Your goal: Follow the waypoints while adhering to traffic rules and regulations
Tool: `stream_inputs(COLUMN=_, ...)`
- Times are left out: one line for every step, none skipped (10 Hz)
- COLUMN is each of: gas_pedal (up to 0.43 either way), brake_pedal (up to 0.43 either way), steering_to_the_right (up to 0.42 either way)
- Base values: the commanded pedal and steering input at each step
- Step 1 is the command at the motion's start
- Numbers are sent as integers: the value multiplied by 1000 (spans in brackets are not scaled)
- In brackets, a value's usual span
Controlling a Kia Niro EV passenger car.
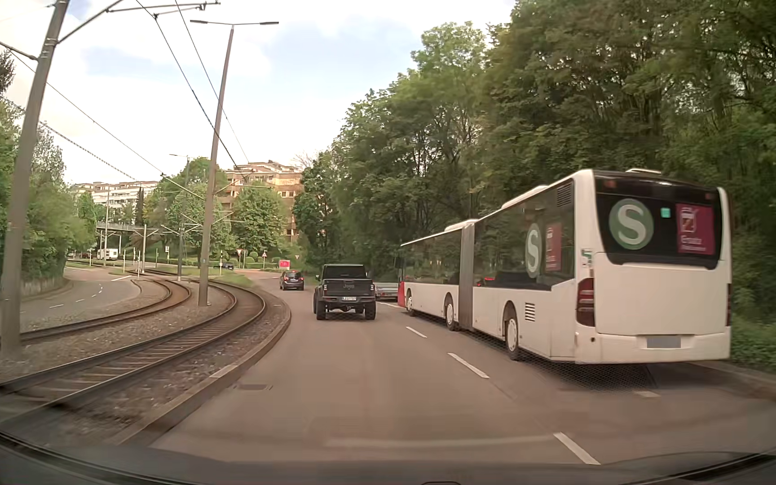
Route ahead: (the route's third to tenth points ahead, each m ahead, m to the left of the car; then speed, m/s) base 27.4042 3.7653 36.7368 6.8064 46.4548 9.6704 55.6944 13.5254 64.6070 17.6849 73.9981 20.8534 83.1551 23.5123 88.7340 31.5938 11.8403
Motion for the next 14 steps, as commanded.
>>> stream_inputs(gas_pedal=0, brake_pedal=0, steering_to_the_right=-48)
stream_inputs(gas_pedal=0, brake_pedal=0, steering_to_the_right=-48)
stream_inputs(gas_pedal=0, brake_pedal=0, steering_to_the_right=-47)
stream_inputs(gas_pedal=0, brake_pedal=0, steering_to_the_right=-47)
stream_inputs(gas_pedal=0, brake_pedal=0, steering_to_the_right=-45)
stream_inputs(gas_pedal=0, brake_pedal=0, steering_to_the_right=-43)
stream_inputs(gas_pedal=0, brake_pedal=0, steering_to_the_right=-42)
stream_inputs(gas_pedal=0, brake_pedal=0, steering_to_the_right=-42)
stream_inputs(gas_pedal=0, brake_pedal=0, steering_to_the_right=-42)
stream_inputs(gas_pedal=0, brake_pedal=0, steering_to_the_right=-43)
stream_inputs(gas_pedal=0, brake_pedal=0, steering_to_the_right=-42)
stream_inputs(gas_pedal=0, brake_pedal=0, steering_to_the_right=-41)
stream_inputs(gas_pedal=0, brake_pedal=0, steering_to_the_right=-39)
stream_inputs(gas_pedal=0, brake_pedal=0, steering_to_the_right=-39)
